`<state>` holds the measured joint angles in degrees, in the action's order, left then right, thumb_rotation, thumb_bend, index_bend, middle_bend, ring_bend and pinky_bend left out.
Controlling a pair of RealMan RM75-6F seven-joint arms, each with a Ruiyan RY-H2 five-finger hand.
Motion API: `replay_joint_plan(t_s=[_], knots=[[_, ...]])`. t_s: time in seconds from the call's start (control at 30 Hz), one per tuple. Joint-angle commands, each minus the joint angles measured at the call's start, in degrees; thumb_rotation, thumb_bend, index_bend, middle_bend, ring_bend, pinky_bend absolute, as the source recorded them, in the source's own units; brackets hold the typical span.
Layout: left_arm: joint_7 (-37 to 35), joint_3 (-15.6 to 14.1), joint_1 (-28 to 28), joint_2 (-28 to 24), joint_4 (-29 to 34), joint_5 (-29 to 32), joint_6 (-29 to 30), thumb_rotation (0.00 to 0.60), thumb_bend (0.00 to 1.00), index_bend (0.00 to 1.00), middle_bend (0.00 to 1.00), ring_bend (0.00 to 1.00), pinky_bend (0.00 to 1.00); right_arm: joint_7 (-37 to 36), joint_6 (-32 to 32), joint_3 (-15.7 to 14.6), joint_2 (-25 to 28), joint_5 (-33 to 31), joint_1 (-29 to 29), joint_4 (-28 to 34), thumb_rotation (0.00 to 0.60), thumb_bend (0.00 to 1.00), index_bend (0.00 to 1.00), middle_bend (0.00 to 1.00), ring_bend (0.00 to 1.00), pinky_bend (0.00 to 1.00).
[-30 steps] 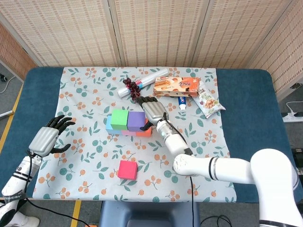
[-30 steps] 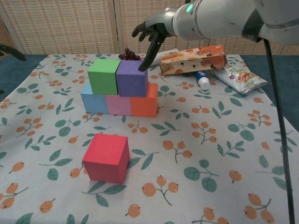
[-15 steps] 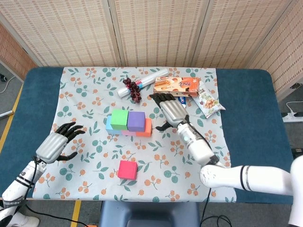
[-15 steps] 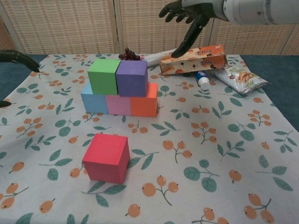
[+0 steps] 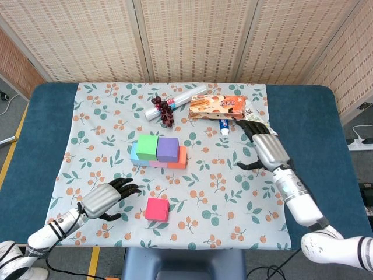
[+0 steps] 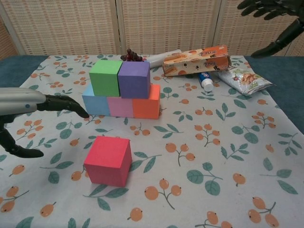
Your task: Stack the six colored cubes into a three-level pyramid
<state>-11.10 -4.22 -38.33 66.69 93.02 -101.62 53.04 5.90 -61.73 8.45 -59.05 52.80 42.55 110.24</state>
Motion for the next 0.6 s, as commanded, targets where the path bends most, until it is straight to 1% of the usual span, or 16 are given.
replay_joint_plan(t_s=[0.03,0.2,0.4,0.5,0.6], knots=[[2.1,0.0,-1.9,1.8,2.3,1.9,-3.3,0.6,0.28,0.05,0.08,0.02,0.12,-5.1,-1.4,-1.6,2.3,4.7,-4.3,-1.4,0.6,0.07,0.0,0.04,0.0,0.0],[5.4,1.5,-3.2,4.9,3.2,5.4,-6.1,0.6,0.28,0.0,0.06,0.02,0.13,-9.7,-0.7,-2.3,3.1,8.3,-7.4,-4.3,0.6,0.07,0.0,0.04,0.0,0.0],[8.6,3.5,-4.1,8.1,3.1,9.9,-7.5,0.6,0.28,0.0,0.05,0.02,0.13,-12.7,0.1,-2.0,3.0,10.7,-9.3,-6.8,0.6,0.07,0.0,0.04,0.0,0.0],[9.8,4.0,-4.4,9.5,2.8,11.8,-8.0,0.6,0.28,0.02,0.06,0.03,0.14,-13.8,0.7,-1.8,2.9,11.5,-10.0,-7.8,0.6,0.07,0.0,0.04,0.0,0.0],[10.8,4.1,-4.7,10.5,2.2,13.6,-9.1,0.6,0.28,0.07,0.1,0.08,0.17,-14.7,1.3,-1.5,2.9,12.0,-10.5,-8.6,0.6,0.07,0.0,0.04,0.0,0.0]])
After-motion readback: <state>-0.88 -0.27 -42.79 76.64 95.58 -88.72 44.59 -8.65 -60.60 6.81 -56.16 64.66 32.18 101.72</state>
